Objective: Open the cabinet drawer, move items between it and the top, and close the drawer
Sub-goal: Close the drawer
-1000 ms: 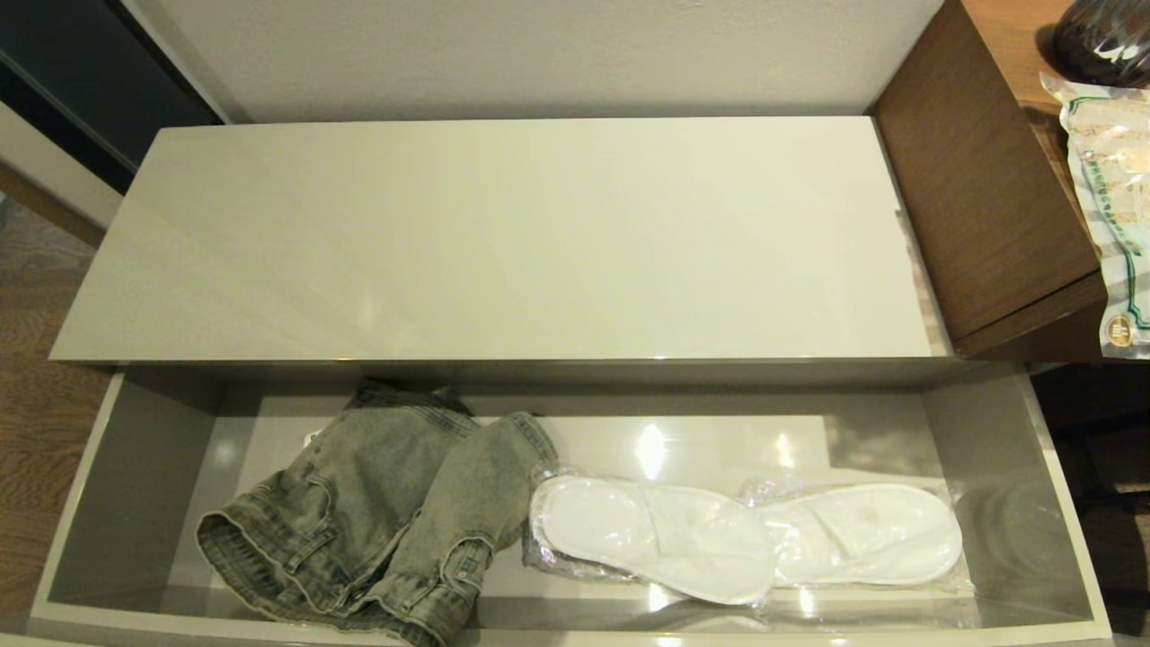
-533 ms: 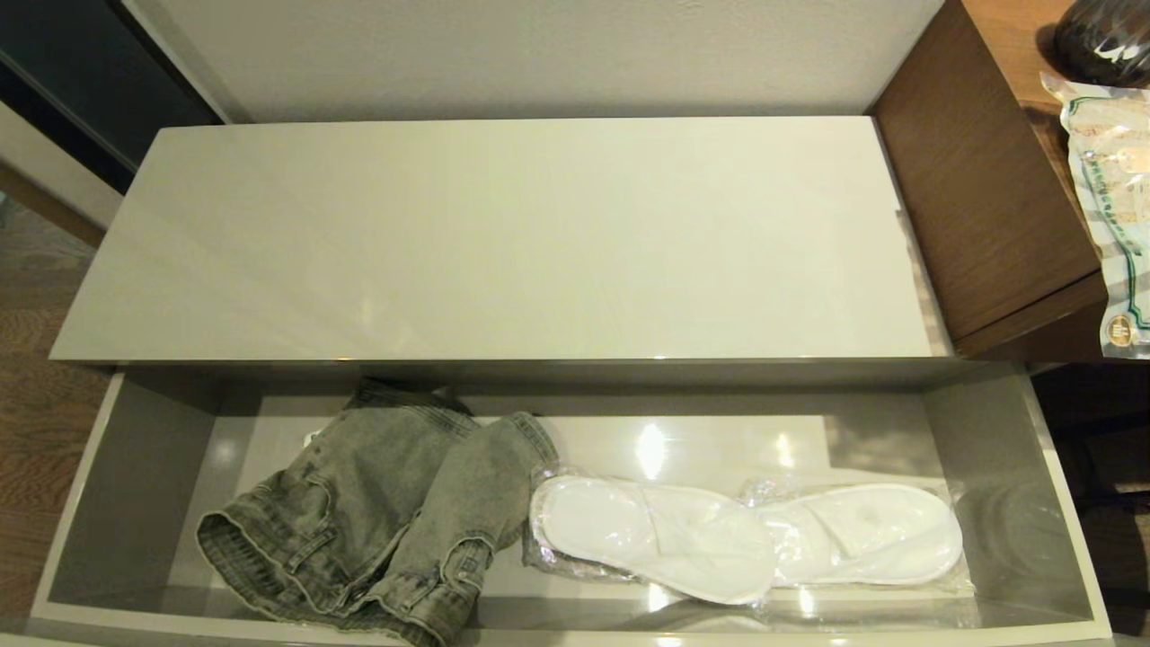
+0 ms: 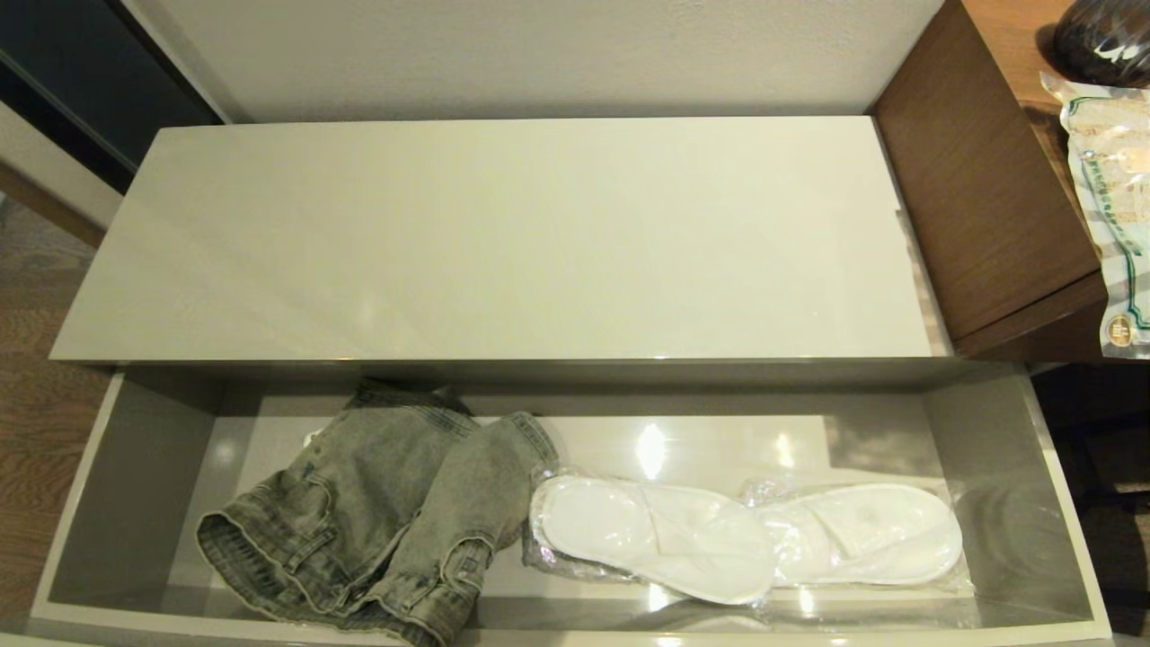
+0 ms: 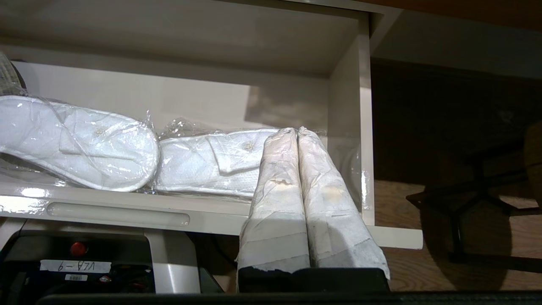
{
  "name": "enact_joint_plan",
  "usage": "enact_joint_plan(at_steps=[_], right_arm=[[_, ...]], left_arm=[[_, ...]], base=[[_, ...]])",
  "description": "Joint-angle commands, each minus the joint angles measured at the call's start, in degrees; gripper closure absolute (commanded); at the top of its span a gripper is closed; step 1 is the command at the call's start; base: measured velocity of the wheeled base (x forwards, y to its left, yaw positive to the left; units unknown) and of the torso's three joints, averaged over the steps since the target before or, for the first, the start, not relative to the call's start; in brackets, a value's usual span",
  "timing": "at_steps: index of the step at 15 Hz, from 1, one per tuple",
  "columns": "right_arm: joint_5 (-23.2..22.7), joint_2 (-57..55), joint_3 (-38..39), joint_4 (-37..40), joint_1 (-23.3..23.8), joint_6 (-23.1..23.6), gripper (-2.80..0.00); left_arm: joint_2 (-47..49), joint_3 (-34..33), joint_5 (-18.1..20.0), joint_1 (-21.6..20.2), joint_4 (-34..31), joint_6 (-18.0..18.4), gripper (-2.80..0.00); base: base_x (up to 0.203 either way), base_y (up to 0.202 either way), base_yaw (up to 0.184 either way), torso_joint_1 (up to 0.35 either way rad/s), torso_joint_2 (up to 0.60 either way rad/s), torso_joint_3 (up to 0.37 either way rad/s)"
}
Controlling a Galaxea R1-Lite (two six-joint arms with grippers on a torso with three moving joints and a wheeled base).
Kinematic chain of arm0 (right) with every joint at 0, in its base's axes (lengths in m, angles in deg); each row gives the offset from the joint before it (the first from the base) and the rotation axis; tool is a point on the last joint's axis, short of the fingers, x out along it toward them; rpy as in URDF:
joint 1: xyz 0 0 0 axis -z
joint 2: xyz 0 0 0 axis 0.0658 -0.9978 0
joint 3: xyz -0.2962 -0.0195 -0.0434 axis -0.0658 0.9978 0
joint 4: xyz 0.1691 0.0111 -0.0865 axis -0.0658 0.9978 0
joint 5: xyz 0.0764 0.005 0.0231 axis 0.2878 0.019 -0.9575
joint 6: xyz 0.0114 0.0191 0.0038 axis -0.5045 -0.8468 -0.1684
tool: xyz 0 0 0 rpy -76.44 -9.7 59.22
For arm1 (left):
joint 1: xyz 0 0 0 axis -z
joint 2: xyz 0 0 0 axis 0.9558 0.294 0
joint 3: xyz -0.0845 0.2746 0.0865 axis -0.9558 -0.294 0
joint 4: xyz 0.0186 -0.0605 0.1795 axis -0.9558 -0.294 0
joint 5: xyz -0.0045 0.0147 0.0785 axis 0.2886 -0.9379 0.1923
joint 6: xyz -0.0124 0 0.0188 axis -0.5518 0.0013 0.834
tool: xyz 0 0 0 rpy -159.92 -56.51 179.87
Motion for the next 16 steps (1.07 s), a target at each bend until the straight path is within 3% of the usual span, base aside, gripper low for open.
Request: enact_joint_plan(at_steps=[1,10,14,16], right_arm=[[0.0,-0.2,0.0,0.0,0.0,0.1,0.00],[-0.1,-0.2,0.0,-0.1,0.0,0.7,0.00],[-0.1,-0.2,0.0,-0.1,0.0,0.6,0.00],[-0.2,-0.2,0.0,-0.1,0.0,0.7,0.00]], left_arm=[[0.1,0.0,0.0,0.0,0.0,0.0,0.00],[0.1,0.4,0.0,0.0,-1.0,1.2,0.00],[0.3,5.1,0.1,0.0,-8.8,3.0,0.00],[4.0,10.8,0.7,0.0,-15.5,1.9,0.00]], base=[[0.000,0.000,0.000,0.000,0.00,0.000],[0.000,0.000,0.000,0.000,0.00,0.000],[0.000,0.000,0.000,0.000,0.00,0.000],[0.000,0.000,0.000,0.000,0.00,0.000]])
